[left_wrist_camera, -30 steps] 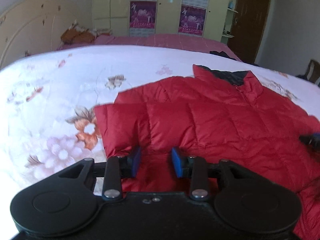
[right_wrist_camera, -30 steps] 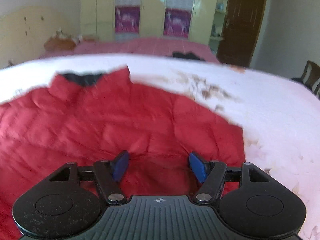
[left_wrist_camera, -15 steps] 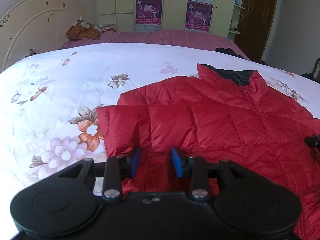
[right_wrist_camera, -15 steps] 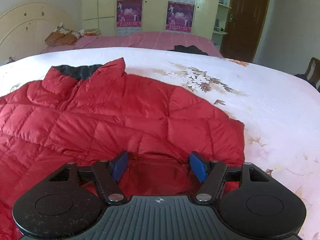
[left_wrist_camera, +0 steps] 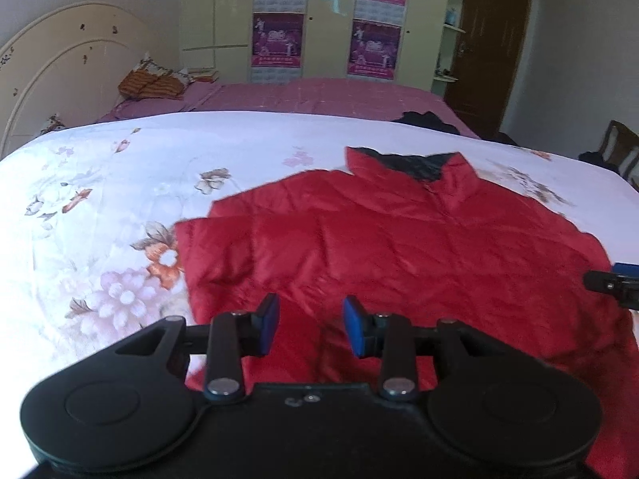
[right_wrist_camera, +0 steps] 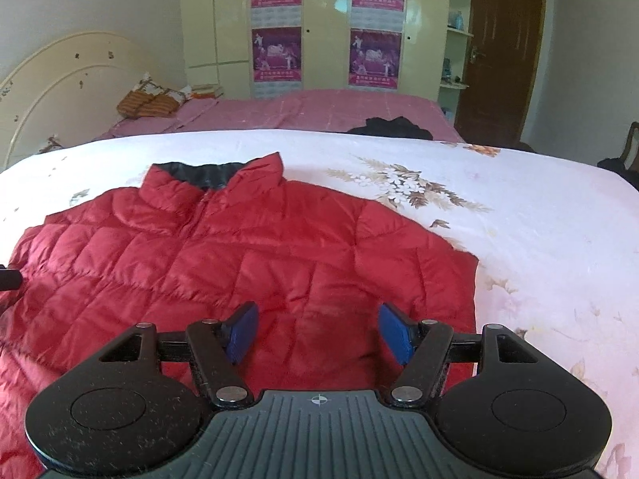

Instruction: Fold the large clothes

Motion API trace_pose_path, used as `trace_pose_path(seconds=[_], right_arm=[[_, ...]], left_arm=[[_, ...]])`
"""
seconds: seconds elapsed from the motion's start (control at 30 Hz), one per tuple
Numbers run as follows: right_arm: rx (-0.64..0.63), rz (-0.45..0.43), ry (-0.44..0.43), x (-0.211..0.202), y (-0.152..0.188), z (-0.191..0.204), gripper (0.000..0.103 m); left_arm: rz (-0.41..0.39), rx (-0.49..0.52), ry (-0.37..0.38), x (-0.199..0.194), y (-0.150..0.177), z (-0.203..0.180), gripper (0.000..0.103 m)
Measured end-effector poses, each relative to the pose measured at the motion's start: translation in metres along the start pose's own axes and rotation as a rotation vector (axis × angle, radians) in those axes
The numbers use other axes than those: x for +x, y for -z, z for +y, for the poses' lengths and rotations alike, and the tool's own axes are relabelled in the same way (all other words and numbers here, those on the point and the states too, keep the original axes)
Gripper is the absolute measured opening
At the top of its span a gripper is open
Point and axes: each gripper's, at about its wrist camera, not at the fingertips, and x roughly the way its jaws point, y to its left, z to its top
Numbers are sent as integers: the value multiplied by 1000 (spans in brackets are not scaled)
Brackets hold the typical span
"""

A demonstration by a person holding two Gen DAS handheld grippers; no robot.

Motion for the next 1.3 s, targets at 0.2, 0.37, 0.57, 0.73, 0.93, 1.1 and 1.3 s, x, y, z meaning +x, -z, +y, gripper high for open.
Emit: trace_pose_path(seconds=[0.2, 0.37, 0.57, 0.73, 0.93, 1.1, 1.3], right_arm=[[-42, 48, 19, 2, 24, 0, 66], [-22, 118, 25, 21, 32, -12, 66], [-48, 124, 11, 30, 34, -11, 67], [-50, 132, -23, 31, 32, -17, 68], [-43, 130, -41, 21, 26, -22, 69], [21, 115, -76, 0, 24, -32, 73], [44, 79, -92, -37, 32, -30, 94]], left_arm=[[54, 29, -2, 8, 27, -10, 38], [83, 26, -10, 20, 28, -10, 39], [95, 26, -28, 23, 28, -13, 40], [104, 18, -53, 23, 26, -17, 41], [108, 7, -98, 16, 23, -19, 64], [93, 23, -93, -3, 23, -22, 78], [97, 49, -51, -27, 30, -29, 80]])
